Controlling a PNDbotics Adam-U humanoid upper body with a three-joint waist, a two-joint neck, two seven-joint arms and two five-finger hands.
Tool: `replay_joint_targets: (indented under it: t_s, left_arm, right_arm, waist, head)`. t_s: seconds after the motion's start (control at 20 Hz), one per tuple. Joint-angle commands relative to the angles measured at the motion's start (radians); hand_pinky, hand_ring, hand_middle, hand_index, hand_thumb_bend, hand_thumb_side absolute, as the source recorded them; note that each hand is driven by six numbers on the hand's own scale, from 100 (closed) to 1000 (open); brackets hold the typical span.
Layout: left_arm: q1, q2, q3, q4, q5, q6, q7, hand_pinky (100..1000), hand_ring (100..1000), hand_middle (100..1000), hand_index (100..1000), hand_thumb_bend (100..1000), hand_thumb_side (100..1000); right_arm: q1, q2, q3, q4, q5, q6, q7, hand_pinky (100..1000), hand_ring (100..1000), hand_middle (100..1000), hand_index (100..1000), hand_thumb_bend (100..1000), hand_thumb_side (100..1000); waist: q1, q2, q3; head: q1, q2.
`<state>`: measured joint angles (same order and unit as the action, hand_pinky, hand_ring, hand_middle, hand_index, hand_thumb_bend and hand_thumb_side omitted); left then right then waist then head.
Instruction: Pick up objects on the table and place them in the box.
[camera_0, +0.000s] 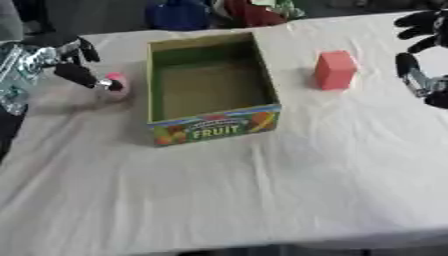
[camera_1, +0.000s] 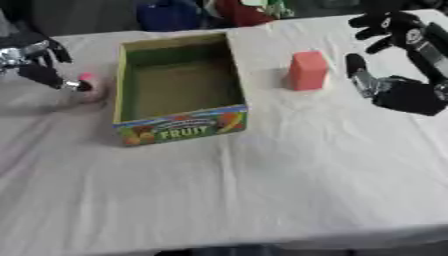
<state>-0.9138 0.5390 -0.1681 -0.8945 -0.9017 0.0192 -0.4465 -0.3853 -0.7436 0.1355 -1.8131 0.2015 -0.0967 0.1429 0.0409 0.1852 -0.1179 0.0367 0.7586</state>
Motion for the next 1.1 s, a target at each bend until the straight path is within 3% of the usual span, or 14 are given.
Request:
replay_joint_targets:
  t_s: [0.05, 0.3, 0.35, 0.6, 0.7, 0.75, 0.85, 1.0, 1.1]
  left_arm:
    - [-0.013, -0.002, 0.016, 0.014, -0.005, 0.008, 0.057, 659, 673, 695, 764, 664, 601]
    - [-0.013, -0.026, 0.018, 0.051, 0.001, 0.003, 0.112, 657, 670, 689, 761, 543, 552]
    - [-0.013, -0.028, 0.016, 0.058, 0.001, -0.001, 0.112, 656, 667, 687, 760, 470, 524]
    - [-0.018, -0.028, 0.014, 0.073, 0.003, -0.024, 0.072, 637, 643, 665, 746, 359, 490]
    - [-0.020, -0.024, 0.014, 0.072, -0.003, -0.030, 0.054, 597, 582, 607, 705, 238, 465]
    - [-0.021, -0.022, 0.014, 0.068, -0.010, -0.032, 0.048, 566, 537, 558, 660, 121, 453]
    - [-0.021, -0.015, 0.015, 0.049, -0.035, -0.031, 0.054, 517, 459, 473, 567, 100, 465]
    - [-0.017, -0.006, 0.018, 0.008, -0.083, -0.024, 0.113, 419, 276, 270, 380, 100, 474]
    - [-0.015, 0.001, 0.020, -0.024, -0.099, -0.022, 0.163, 387, 209, 191, 310, 100, 467]
  right_arm:
    - [-0.011, -0.014, -0.011, -0.007, -0.009, -0.002, 0.004, 709, 821, 840, 888, 100, 537]
    - [-0.013, -0.010, -0.010, -0.006, -0.011, -0.003, 0.007, 709, 821, 840, 888, 100, 541]
    - [-0.014, -0.010, -0.010, -0.005, -0.011, -0.004, 0.007, 709, 821, 840, 888, 100, 542]
    - [-0.014, -0.009, -0.010, -0.004, -0.011, -0.004, 0.008, 709, 821, 840, 888, 100, 548]
    - [-0.013, -0.009, -0.010, -0.003, -0.011, -0.004, 0.008, 709, 821, 840, 888, 100, 559]
    - [-0.013, -0.009, -0.010, -0.003, -0.012, -0.004, 0.008, 709, 821, 840, 888, 100, 563]
    - [-0.013, -0.009, -0.010, -0.001, -0.011, -0.003, 0.008, 709, 821, 840, 888, 100, 564]
    - [-0.013, -0.008, -0.010, 0.000, -0.011, -0.003, 0.007, 709, 821, 840, 888, 100, 565]
    - [-0.013, -0.008, -0.010, 0.002, -0.011, -0.003, 0.007, 709, 821, 840, 888, 100, 564]
  waist:
    - [-0.006, -0.012, -0.004]
    - [-0.006, -0.009, -0.010]
    - [-0.006, -0.008, -0.011]
    - [-0.005, -0.007, -0.015]
    - [-0.004, -0.007, -0.014]
    - [-0.003, -0.007, -0.014]
    - [-0.002, -0.008, -0.013]
    - [-0.001, -0.009, -0.012]
    - [-0.001, -0.009, -0.012]
  head:
    - [0.003, 0.009]
    - [0.006, 0.008]
    - [0.006, 0.008]
    - [0.006, 0.011]
    - [0.006, 0.011]
    - [0.005, 0.011]
    - [0.004, 0.011]
    - [0.003, 0.011]
    - [0.002, 0.011]
